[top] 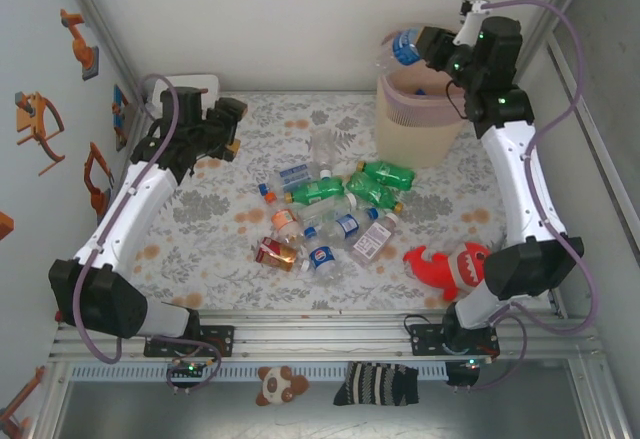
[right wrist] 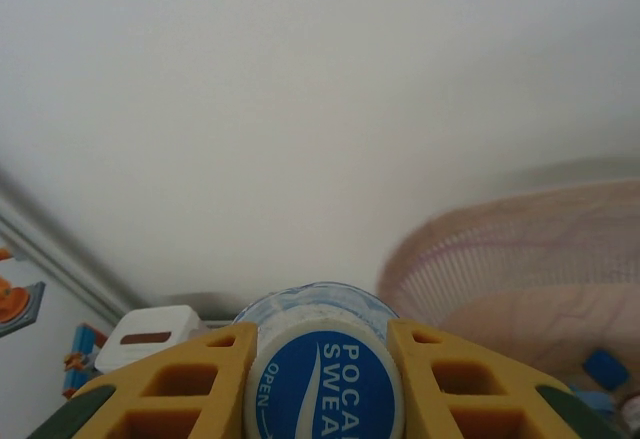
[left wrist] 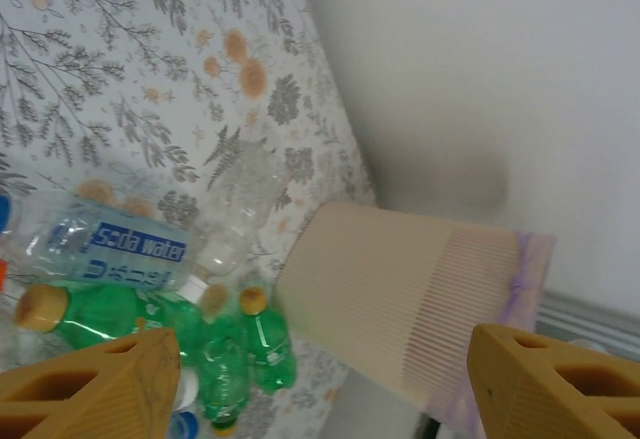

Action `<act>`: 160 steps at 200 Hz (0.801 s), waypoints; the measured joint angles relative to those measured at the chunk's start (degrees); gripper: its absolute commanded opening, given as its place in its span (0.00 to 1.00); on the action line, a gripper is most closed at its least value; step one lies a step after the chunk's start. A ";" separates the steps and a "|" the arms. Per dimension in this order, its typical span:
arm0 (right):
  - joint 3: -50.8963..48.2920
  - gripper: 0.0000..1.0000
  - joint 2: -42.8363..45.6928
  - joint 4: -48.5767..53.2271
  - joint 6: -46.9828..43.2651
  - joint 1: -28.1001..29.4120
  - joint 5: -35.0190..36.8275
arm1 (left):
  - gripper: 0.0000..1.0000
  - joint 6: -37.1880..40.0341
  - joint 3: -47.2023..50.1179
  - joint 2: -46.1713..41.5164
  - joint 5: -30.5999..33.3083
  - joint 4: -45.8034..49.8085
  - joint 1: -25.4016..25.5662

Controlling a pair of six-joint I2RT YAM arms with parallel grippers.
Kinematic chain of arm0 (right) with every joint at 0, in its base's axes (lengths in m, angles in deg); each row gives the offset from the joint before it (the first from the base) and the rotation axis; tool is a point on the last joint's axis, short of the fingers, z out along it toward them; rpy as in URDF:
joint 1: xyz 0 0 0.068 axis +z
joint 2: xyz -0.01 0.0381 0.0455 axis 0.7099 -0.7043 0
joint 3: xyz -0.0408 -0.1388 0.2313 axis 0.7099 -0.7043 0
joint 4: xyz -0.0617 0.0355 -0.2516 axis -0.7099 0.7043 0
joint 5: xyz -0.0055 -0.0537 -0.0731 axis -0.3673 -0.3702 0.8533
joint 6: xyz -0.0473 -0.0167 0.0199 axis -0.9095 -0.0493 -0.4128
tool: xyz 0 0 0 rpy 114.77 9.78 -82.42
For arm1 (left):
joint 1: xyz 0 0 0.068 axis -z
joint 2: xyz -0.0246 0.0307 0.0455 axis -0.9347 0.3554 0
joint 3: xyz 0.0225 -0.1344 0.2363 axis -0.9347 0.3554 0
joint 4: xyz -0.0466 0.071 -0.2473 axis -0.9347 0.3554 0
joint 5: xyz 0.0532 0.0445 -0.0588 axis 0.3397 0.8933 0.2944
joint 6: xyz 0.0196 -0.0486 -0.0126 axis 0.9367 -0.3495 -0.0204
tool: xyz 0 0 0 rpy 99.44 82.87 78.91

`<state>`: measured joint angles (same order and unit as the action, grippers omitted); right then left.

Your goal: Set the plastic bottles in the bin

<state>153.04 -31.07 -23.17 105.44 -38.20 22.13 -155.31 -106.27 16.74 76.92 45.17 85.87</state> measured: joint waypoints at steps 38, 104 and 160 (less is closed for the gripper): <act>3.13 0.00 -3.96 2.64 2.49 -4.15 -0.68 | 0.71 5.66 -0.02 0.55 -0.15 1.64 0.02; 15.21 0.00 -18.73 8.85 4.02 -7.61 -1.07 | 0.70 19.30 -0.07 0.96 0.31 3.52 1.27; 21.57 0.03 -30.49 12.28 5.03 -7.65 -4.98 | 0.71 24.83 1.60 2.23 -1.44 4.13 1.75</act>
<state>174.62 -61.56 -10.89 110.47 -45.85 17.14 -130.48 -104.68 18.97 75.48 49.30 87.62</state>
